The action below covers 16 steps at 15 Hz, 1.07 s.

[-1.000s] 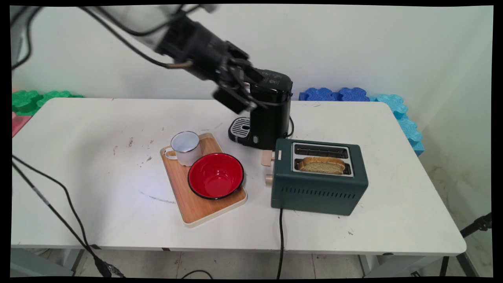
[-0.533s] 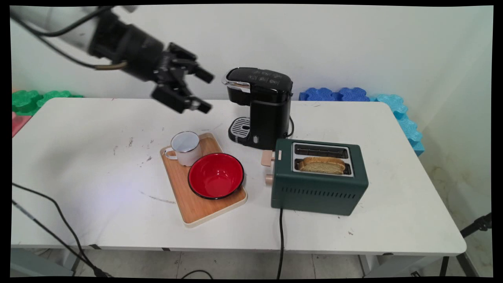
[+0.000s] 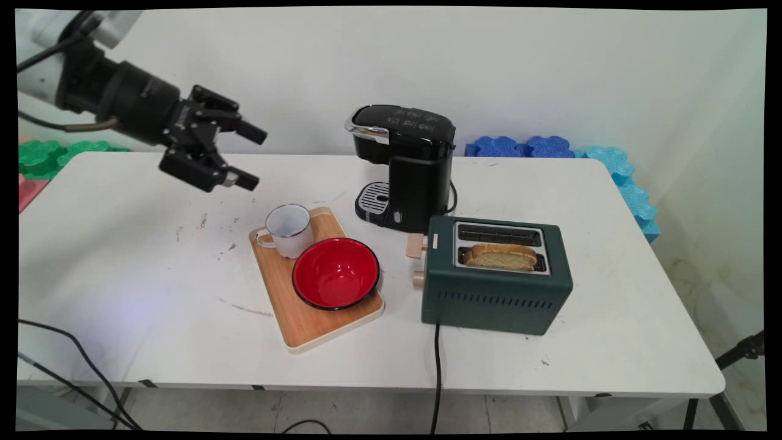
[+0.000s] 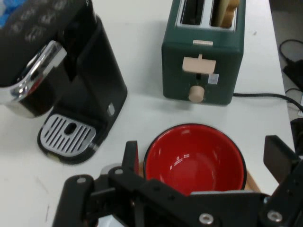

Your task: Press the toaster switch

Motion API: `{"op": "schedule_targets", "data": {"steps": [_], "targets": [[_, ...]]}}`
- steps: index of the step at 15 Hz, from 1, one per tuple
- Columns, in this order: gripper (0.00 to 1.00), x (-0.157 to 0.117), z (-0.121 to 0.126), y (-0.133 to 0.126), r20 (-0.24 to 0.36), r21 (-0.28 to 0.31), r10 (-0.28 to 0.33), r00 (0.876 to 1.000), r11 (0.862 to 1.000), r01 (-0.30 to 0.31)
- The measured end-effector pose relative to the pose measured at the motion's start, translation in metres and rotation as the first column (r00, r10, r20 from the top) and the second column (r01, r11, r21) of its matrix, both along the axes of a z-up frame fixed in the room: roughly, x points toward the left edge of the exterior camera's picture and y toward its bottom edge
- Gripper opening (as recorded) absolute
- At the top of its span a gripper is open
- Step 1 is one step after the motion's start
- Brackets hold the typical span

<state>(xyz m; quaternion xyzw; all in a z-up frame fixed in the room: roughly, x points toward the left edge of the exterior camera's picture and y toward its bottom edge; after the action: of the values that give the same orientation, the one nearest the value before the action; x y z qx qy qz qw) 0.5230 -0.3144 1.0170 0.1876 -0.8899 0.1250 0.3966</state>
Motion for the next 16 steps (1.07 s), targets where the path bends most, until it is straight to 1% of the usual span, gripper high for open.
{"op": "schedule_targets", "data": {"steps": [5, 9, 13, 16], "targets": [[1.00, 0.029, -0.012, 0.013, 0.016, 0.014, 0.002, 1.000, 1.000, -0.002], [1.00, 0.038, -0.018, 0.017, 0.032, 0.027, 0.001, 0.999, 1.000, -0.001], [1.00, 0.031, -0.017, 0.013, 0.035, 0.033, 0.004, 0.999, 0.999, -0.005], [1.00, 0.012, -0.012, 0.006, 0.027, 0.037, 0.015, 1.000, 0.999, -0.016]]}}
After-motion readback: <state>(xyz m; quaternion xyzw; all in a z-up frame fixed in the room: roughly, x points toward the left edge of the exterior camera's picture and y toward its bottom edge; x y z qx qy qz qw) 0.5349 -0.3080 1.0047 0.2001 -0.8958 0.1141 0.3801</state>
